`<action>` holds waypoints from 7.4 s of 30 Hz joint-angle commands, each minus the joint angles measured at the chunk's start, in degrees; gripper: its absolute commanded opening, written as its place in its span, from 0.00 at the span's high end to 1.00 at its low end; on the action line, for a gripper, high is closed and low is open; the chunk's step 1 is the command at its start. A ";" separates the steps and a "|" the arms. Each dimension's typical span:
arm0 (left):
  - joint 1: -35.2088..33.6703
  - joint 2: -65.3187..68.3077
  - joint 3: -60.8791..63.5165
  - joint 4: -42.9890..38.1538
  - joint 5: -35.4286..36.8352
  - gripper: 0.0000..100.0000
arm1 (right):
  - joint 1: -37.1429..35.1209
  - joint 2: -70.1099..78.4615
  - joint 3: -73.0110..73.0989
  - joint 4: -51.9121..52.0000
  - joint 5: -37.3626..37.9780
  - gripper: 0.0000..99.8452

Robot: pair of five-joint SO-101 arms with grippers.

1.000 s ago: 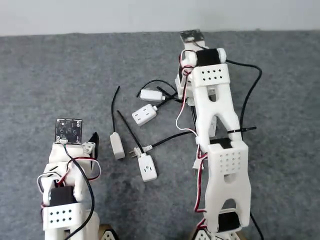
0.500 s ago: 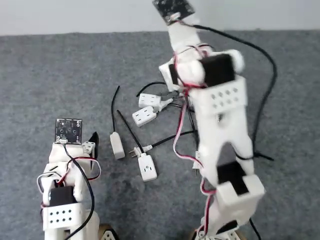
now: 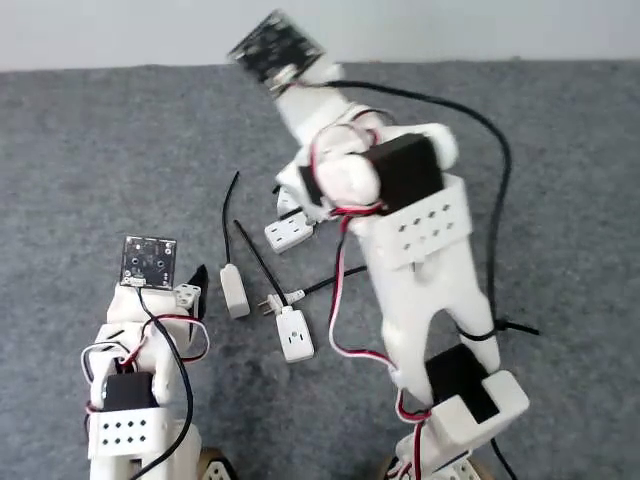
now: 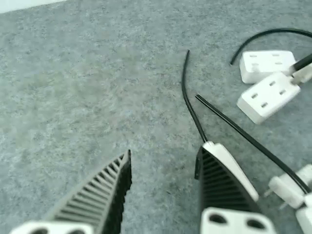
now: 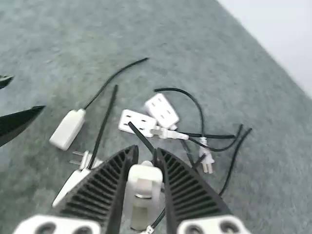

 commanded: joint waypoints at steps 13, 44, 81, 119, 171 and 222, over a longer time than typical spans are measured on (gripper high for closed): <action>3.87 -0.18 -3.91 4.04 -0.79 0.80 | -19.47 -7.16 4.92 2.15 0.97 0.99; 0.70 -0.26 -6.99 10.29 -8.70 0.80 | -18.77 -8.57 -2.11 2.07 1.23 0.99; 18.73 -0.18 -2.33 15.56 -19.78 0.80 | -25.80 -11.03 -0.18 2.24 1.14 0.99; -5.89 -0.18 -2.42 1.67 -4.48 0.80 | -8.04 -15.69 3.16 2.15 -0.70 0.99; -11.08 -0.26 -2.86 -0.18 -1.49 0.80 | -23.69 4.79 74.02 -27.56 -3.25 0.99; -12.92 -0.26 -2.95 -0.97 0.00 0.80 | -12.97 18.86 51.34 -9.80 1.23 0.64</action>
